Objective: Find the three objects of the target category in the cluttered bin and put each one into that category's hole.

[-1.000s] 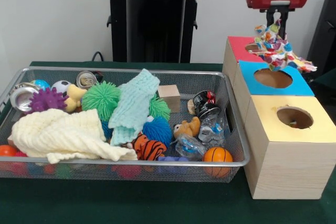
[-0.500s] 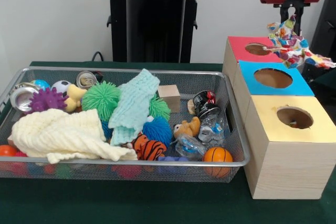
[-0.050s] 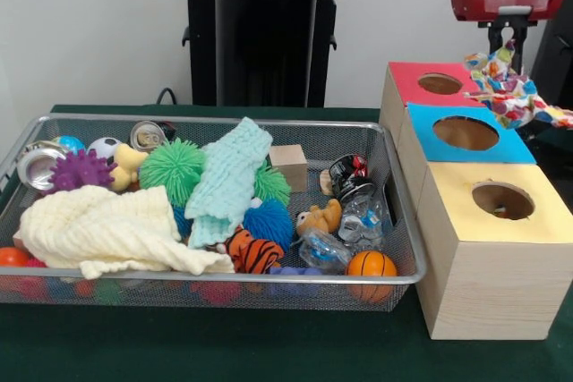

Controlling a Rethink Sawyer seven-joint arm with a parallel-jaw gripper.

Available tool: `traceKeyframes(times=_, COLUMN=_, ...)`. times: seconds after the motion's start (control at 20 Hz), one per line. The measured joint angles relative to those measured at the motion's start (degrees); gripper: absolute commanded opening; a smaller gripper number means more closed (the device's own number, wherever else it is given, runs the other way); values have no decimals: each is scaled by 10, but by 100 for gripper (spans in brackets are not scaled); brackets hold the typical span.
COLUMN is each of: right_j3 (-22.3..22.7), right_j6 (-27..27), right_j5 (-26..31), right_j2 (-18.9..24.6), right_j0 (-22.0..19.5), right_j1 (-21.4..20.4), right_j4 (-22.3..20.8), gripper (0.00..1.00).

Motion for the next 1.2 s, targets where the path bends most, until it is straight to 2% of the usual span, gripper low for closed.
traceKeyframes(times=0.45, right_j3=0, right_j6=0, right_j5=-84, right_j2=-10, right_j0=15, right_j1=29, right_j4=0, gripper=0)
traceKeyframes(times=1.2, right_j3=1, right_j6=0, right_j5=-97, right_j2=-43, right_j0=34, right_j1=36, right_j4=2, gripper=0)
